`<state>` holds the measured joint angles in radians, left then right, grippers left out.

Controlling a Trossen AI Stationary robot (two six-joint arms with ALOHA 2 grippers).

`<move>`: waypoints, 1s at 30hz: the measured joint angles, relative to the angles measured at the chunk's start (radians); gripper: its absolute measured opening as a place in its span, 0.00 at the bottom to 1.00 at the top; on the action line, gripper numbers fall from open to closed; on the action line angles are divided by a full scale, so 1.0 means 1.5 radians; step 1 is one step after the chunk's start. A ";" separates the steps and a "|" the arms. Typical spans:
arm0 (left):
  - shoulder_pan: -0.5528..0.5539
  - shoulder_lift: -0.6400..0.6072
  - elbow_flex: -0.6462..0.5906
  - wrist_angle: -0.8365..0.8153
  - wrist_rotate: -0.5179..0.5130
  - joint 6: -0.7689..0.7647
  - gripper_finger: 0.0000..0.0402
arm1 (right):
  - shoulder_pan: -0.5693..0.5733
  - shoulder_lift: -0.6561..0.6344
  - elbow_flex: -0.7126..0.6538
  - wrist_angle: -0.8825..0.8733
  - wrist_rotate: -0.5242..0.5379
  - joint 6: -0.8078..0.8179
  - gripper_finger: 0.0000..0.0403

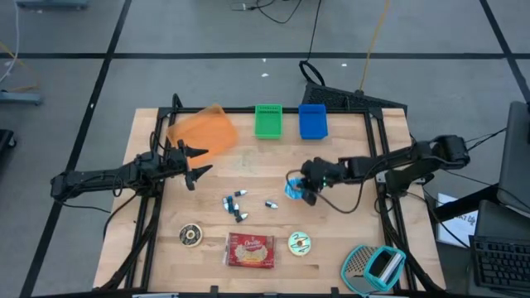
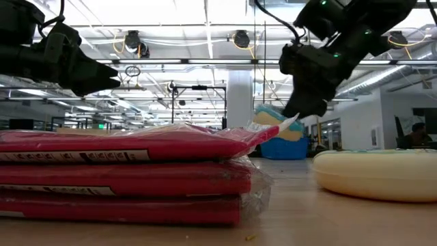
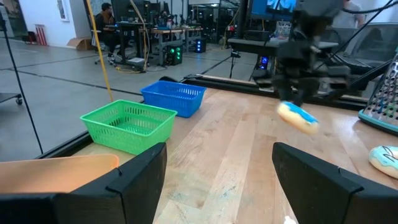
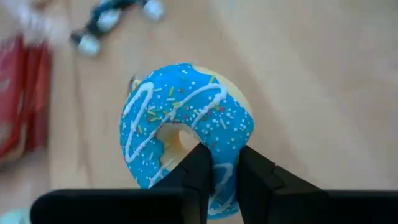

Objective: Pick & Place Food Item
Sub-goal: Put the blue doughnut into the blue bin

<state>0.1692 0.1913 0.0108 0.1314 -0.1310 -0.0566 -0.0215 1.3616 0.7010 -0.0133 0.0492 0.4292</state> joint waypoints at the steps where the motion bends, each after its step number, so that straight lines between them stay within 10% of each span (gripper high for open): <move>1: 0.000 0.000 0.000 0.000 0.000 0.000 0.74 | -0.019 -0.011 0.000 -0.005 0.001 -0.006 0.12; 18: 0.000 0.000 0.000 0.000 -0.001 0.000 0.74 | -0.429 -0.030 0.148 -0.080 0.000 -0.155 0.12; 30: 0.000 0.000 0.000 0.000 -0.001 0.000 0.74 | -0.503 0.100 0.159 -0.102 0.000 -0.183 0.12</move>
<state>0.1692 0.1914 0.0105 0.1310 -0.1322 -0.0563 -0.7755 1.5115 0.9394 -0.1665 0.0498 0.1554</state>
